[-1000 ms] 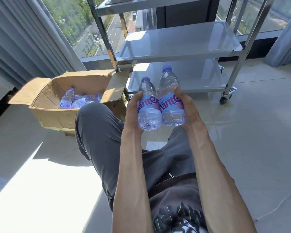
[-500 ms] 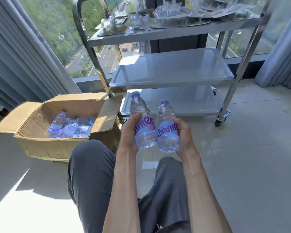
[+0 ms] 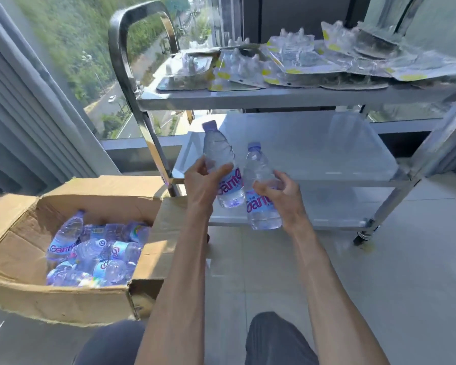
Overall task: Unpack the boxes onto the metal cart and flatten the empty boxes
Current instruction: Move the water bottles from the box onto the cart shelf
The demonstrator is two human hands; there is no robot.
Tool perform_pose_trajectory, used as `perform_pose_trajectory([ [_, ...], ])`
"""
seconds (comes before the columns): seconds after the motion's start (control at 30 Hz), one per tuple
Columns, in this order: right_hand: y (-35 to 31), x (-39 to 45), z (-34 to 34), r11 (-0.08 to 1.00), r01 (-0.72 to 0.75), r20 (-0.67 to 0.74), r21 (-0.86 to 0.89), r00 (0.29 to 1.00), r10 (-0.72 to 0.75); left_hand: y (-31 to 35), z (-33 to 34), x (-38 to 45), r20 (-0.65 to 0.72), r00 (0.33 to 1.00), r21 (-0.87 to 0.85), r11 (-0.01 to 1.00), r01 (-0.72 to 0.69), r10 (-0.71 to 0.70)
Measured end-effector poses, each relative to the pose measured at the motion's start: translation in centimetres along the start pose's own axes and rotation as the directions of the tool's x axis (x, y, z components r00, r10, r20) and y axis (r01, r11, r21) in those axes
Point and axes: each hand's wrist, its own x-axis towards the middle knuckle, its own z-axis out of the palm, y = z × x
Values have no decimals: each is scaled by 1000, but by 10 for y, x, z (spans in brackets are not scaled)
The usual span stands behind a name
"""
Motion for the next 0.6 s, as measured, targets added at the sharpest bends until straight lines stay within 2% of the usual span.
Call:
perform_pose_trajectory([
  [0.1, -9, 43, 17, 995, 87, 9, -55, 996, -87, 2, 9, 43, 33, 997, 86, 994, -69, 66],
  [0.2, -7, 84, 35, 992, 104, -31, -66, 994, -106, -7, 16, 79, 8, 998, 141, 988, -58, 58],
  [0.3, 2, 122, 51, 980, 165, -70, -114, 982, -173, -16, 18, 111, -33, 998, 154, 987, -51, 57],
  [0.47, 15, 170, 76, 903, 360, -61, -235, 922, -383, -26, 20, 160, -71, 989, 147, 982, -116, 128],
  [0.6, 29, 203, 94, 867, 398, -89, -301, 893, -441, -38, 19, 185, -106, 980, 147, 977, -154, 170],
])
